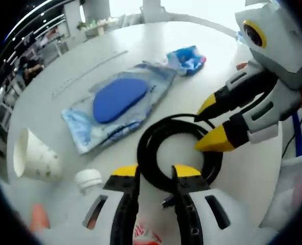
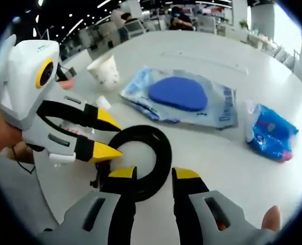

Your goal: Arrange the tabletop items into an orderly group along one side of the table until the central work area is clear of visible clutter.

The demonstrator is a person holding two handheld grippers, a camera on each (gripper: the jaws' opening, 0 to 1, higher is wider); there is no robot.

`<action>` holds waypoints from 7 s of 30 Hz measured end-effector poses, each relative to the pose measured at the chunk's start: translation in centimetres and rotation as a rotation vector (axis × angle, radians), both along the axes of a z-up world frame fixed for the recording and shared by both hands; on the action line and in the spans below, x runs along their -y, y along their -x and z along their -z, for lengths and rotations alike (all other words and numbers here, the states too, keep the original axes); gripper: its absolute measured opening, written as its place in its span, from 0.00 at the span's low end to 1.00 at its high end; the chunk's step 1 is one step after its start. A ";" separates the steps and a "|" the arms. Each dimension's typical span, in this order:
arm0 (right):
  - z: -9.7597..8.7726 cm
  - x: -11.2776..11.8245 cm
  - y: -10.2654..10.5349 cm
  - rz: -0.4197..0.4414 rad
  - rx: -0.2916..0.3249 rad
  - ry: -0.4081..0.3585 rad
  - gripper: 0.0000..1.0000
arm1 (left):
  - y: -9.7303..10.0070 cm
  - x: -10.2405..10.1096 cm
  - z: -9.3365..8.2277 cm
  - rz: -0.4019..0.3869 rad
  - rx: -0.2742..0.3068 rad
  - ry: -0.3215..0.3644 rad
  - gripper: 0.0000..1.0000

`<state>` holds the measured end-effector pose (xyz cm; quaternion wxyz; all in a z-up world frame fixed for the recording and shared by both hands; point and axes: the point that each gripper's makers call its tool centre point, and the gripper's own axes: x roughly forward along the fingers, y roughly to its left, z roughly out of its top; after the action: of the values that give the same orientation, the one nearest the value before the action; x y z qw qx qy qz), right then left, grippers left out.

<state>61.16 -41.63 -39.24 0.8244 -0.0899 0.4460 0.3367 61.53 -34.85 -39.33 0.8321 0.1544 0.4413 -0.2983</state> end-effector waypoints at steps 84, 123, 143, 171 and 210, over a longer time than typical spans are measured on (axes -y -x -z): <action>-4.5 5.6 0.4 0.106 0.033 -0.023 0.03 | 0.2 4.2 -4.7 -0.004 0.050 0.080 0.05; -2.2 12.9 -2.8 0.172 -0.034 0.047 0.03 | -3.3 11.5 -2.5 0.023 0.000 0.135 0.05; 0.1 13.3 -3.7 0.174 -0.073 0.055 0.04 | -3.8 11.7 -0.8 0.033 0.001 0.111 0.04; -0.5 13.4 -4.0 0.175 -0.021 0.046 0.17 | -4.0 11.4 -0.8 0.065 0.044 0.110 0.17; -7.7 7.1 1.2 -0.091 0.121 -0.097 0.65 | 1.9 3.5 -8.9 0.059 0.127 0.269 0.52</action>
<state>59.96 -48.71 -31.51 0.8371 -0.0904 0.3739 0.3890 59.59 -38.38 -30.47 0.8625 0.0733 0.3389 -0.3687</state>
